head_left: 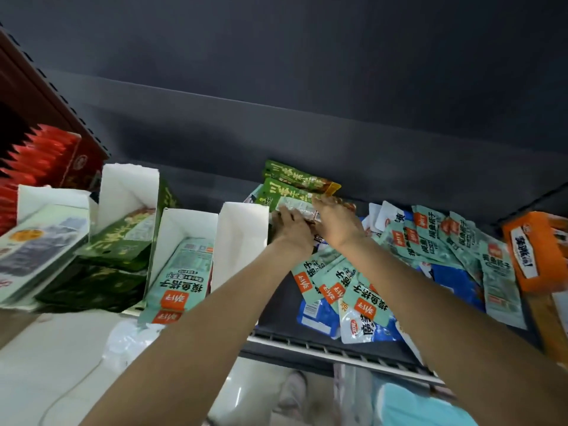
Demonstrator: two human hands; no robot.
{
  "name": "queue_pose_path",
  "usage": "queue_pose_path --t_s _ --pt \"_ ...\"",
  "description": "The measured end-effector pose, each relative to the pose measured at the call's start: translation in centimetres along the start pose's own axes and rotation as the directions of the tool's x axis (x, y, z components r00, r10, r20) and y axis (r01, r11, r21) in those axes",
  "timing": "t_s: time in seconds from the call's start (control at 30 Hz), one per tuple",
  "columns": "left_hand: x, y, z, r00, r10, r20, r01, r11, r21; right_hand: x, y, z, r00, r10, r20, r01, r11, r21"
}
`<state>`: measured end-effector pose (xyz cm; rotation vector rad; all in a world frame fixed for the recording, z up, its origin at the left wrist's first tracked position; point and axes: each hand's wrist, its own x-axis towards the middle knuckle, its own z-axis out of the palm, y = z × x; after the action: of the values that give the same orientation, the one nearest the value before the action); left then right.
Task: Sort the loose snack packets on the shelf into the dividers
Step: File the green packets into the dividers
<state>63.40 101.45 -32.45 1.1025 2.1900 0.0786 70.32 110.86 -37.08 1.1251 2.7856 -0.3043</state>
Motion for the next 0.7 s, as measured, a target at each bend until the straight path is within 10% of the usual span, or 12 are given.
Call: queue_pose_path --t_s 0.17,0.4,0.57,0.7 --pt "-0.1 0.3 -0.2 0.969 0.111 -0.219 -0.136 0.985 -0.102 -1.5 -0.5 -1.8 0.997 -0.009 -0.079 0.004 0.998 -0.069" --pt "-3.2 0.2 -1.9 0.765 0.412 -0.495 -0.548 0.820 -0.163 -5.8 -0.5 -4.1 0.938 0.244 -0.246 -0.076 0.838 0.541" --pt "-6.1 -1.9 -4.4 0.734 0.280 -0.619 -0.570 0.749 -0.337 -8.0 -3.5 -6.4 0.883 0.456 -0.114 -0.099 0.419 0.903" --pt "-8.9 -5.8 -7.8 0.750 0.200 -0.631 -0.582 0.652 -0.486 -9.3 -8.2 -8.8 0.880 0.444 -0.169 -0.015 0.381 0.925"
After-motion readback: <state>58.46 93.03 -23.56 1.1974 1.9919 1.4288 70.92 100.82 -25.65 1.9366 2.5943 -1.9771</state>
